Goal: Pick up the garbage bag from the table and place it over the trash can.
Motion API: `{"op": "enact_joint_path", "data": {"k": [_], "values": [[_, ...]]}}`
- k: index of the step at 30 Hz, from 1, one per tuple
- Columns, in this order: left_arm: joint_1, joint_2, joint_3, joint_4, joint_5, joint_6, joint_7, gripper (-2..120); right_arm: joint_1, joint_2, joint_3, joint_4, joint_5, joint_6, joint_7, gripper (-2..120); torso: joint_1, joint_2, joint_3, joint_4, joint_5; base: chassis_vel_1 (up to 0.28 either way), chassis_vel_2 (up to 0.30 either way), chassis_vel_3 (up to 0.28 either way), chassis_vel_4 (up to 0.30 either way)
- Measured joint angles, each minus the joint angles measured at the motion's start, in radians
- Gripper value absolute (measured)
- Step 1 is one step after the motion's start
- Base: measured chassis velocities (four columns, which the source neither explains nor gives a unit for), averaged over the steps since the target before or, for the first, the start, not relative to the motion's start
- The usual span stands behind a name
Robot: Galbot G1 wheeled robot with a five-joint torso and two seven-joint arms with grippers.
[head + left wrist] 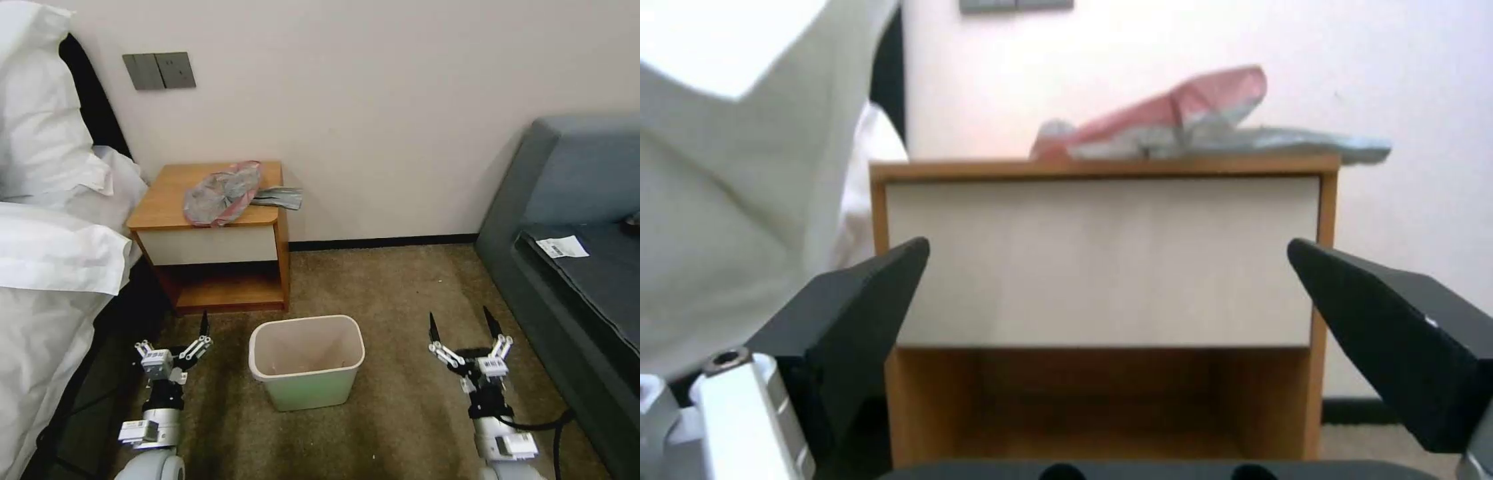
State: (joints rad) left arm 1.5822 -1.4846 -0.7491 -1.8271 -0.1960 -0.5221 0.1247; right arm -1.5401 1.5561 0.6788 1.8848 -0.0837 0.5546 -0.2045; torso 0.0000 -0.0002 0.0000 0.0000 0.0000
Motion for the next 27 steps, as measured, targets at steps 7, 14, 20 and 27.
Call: {"op": "enact_joint_path", "data": {"k": [7, 14, 20, 27], "values": [[0.041, -0.011, -0.010, -0.025, 0.024, -0.040, -0.037, 100, 0.164, -0.077, -0.109, -0.098, -0.182, -0.019, 0.149, 100, 0.000, 0.000, 0.000, 0.0001, 0.0002, 0.000, 0.000, 0.000, 0.000], [0.082, -0.026, -0.011, -0.012, 0.057, -0.068, -0.079, 100, 0.357, -0.146, -0.290, -0.236, -0.362, -0.050, 0.251, 100, 0.000, 0.000, 0.000, 0.0000, 0.0000, 0.000, 0.000, 0.000, 0.000], [0.111, -0.045, -0.010, 0.039, 0.072, -0.119, -0.093, 100, 0.525, -0.171, -0.429, -0.380, -0.525, -0.097, 0.281, 100, 0.000, 0.000, 0.000, 0.0001, 0.0000, 0.000, 0.000, 0.000, 0.000], [0.099, -0.053, 0.000, 0.071, 0.095, -0.130, -0.094, 100, 0.783, -0.161, -0.593, -0.600, -0.638, -0.249, 0.351, 100, 0.000, 0.000, 0.000, 0.0000, 0.0000, 0.000, 0.000, 0.000, 0.000]]}}
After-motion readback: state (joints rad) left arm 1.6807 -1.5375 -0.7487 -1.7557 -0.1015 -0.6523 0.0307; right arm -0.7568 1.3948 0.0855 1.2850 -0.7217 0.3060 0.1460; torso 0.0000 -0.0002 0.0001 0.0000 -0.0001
